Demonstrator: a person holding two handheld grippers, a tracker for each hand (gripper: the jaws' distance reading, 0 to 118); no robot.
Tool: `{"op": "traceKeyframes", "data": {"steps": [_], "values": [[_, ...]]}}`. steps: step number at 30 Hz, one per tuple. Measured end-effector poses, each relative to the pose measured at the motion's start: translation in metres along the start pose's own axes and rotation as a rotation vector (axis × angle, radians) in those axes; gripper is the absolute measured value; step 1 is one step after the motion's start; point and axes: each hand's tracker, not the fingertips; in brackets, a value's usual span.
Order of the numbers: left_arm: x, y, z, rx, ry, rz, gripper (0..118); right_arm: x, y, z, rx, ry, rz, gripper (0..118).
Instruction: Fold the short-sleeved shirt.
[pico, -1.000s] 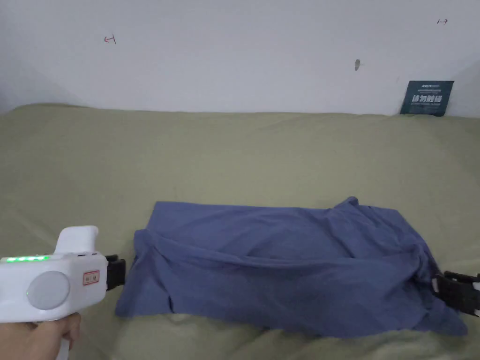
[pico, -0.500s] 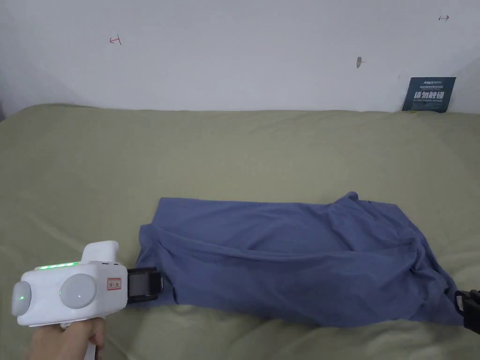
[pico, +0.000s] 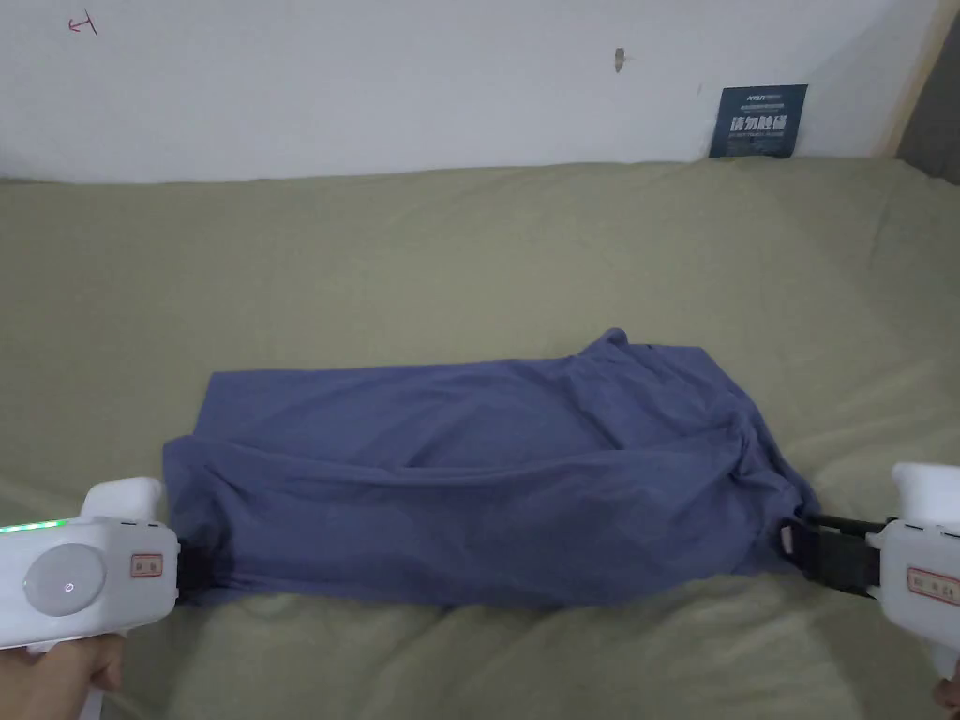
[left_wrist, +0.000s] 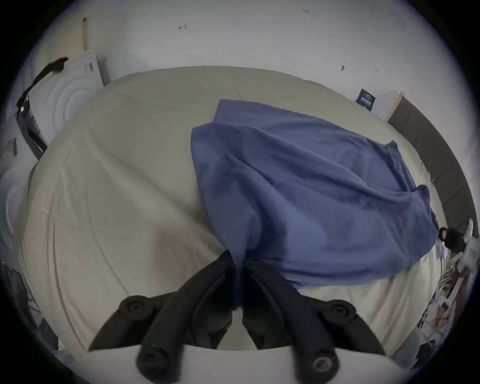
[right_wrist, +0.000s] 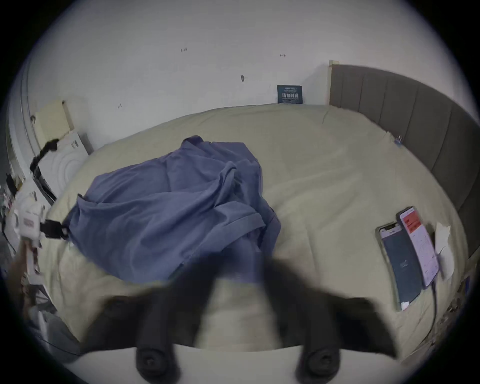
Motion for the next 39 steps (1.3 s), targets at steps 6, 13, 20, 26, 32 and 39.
{"op": "traceKeyframes", "data": {"steps": [6,13,20,26,32,39], "values": [[0.001,0.001,0.005,-0.003,-0.007,0.016,4,-0.011,0.009,-0.032,-0.081,-0.007,0.047,118],[-0.002,0.003,0.005,-0.007,-0.006,0.007,4,-0.01,0.011,-0.044,-0.162,0.024,0.063,7],[-0.011,0.005,0.024,0.031,-0.007,0.01,4,-0.006,0.015,-0.023,-0.143,0.02,0.064,7],[-0.012,-0.011,0.055,0.039,-0.012,0.006,4,-0.016,0.001,0.017,-0.116,0.012,0.096,7],[-0.023,-0.06,0.1,0.037,-0.013,0.028,4,-0.017,-0.043,0.068,-0.125,0.031,0.11,7],[-0.04,-0.14,0.144,0.026,-0.035,0.075,4,-0.02,-0.111,0.121,-0.132,0.041,0.117,7]]}}
